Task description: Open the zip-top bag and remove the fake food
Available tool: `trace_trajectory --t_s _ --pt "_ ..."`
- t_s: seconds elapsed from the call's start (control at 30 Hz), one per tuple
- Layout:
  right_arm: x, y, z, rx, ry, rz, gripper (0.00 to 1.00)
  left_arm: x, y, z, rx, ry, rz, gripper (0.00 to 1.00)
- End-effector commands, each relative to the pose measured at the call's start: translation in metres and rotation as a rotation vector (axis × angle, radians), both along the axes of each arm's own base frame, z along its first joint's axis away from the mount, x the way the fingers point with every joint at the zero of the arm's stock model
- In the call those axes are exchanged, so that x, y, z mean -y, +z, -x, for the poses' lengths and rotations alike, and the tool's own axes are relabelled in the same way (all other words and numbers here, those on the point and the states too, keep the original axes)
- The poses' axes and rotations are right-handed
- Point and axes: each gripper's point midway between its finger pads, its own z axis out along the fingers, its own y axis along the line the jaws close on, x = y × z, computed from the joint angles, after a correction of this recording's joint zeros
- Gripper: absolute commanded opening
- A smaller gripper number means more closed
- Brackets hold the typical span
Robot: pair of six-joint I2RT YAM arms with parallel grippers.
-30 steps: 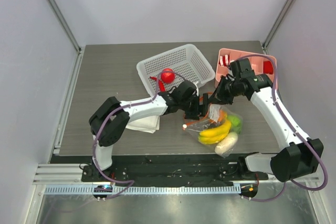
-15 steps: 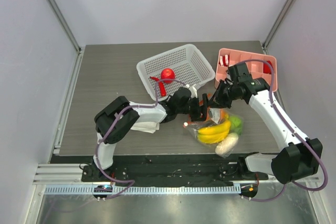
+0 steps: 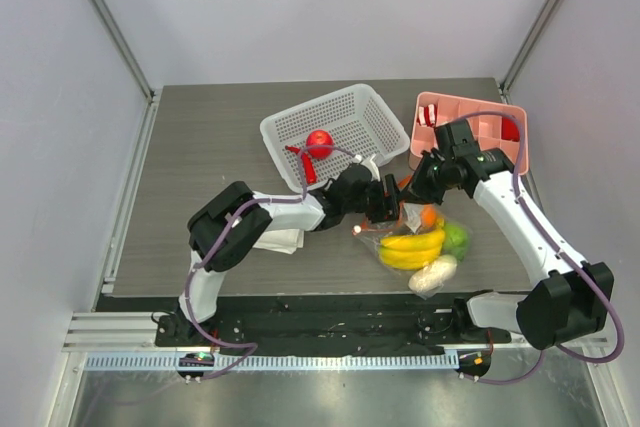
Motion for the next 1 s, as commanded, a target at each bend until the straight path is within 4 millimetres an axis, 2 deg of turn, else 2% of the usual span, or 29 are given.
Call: trace_trajectory --t_s 0.0,0.03,0.07,0.13,0.17,0.23,0.33,0.37,0.43,0.47,0.53,0.57,0.6,0.73,0.8,0.83,0.97 --pt "-0.015 0.024 0.008 0.040 0.078 -0.030 0.01 0.002 0.020 -0.007 0.099 0.028 -0.025 0.55" --pt "-0.010 0.024 0.010 0.035 0.082 -0.001 0.01 -0.001 0.029 -0.003 0.124 0.008 -0.022 0.54" --pt "-0.007 0.026 0.008 0.045 0.085 0.020 0.01 -0.009 0.023 0.004 0.119 -0.005 -0.039 0.53" --pt "-0.001 0.039 0.000 0.097 0.098 0.068 0.01 -0.016 0.025 0.016 0.124 -0.056 -0.043 0.53" --pt "0.000 0.046 -0.002 0.120 0.104 0.071 0.01 -0.019 0.036 0.021 0.134 -0.074 -0.036 0.50" --pt "0.000 0.075 -0.007 0.221 0.121 0.062 0.01 -0.026 0.042 0.031 0.151 -0.118 -0.045 0.49" --pt "-0.008 0.121 -0.011 0.386 0.161 0.007 0.01 -0.036 0.061 0.038 0.178 -0.135 -0.052 0.49" --pt "-0.014 0.133 -0.008 0.413 0.179 -0.030 0.01 -0.041 0.062 0.041 0.181 -0.144 -0.071 0.55" --pt "-0.022 0.140 -0.007 0.426 0.198 -0.084 0.01 -0.044 0.075 0.043 0.202 -0.151 -0.063 0.67" --pt "-0.025 0.126 -0.003 0.379 0.190 -0.107 0.01 -0.044 0.075 0.044 0.202 -0.156 -0.067 0.76" --pt "-0.026 0.107 -0.002 0.333 0.180 -0.111 0.01 -0.045 0.067 0.044 0.185 -0.154 -0.084 0.81" --pt "-0.028 0.090 0.002 0.282 0.175 -0.122 0.01 -0.046 0.063 0.040 0.187 -0.133 -0.099 0.83" --pt "-0.029 0.087 0.001 0.278 0.168 -0.129 0.01 -0.047 0.055 0.039 0.166 -0.121 -0.118 0.84" --pt "-0.021 0.073 0.005 0.256 0.118 -0.108 0.01 -0.051 0.046 0.028 0.131 -0.056 -0.182 0.84" --pt "-0.013 0.063 0.008 0.210 0.088 -0.059 0.01 -0.061 0.040 0.021 0.129 -0.008 -0.254 0.84" --pt "-0.012 0.062 0.008 0.201 0.081 -0.052 0.01 -0.068 0.035 0.023 0.111 0.001 -0.298 0.87" --pt "-0.013 0.059 0.012 0.174 0.047 -0.076 0.01 -0.081 0.039 0.013 0.126 0.083 -0.342 0.88"
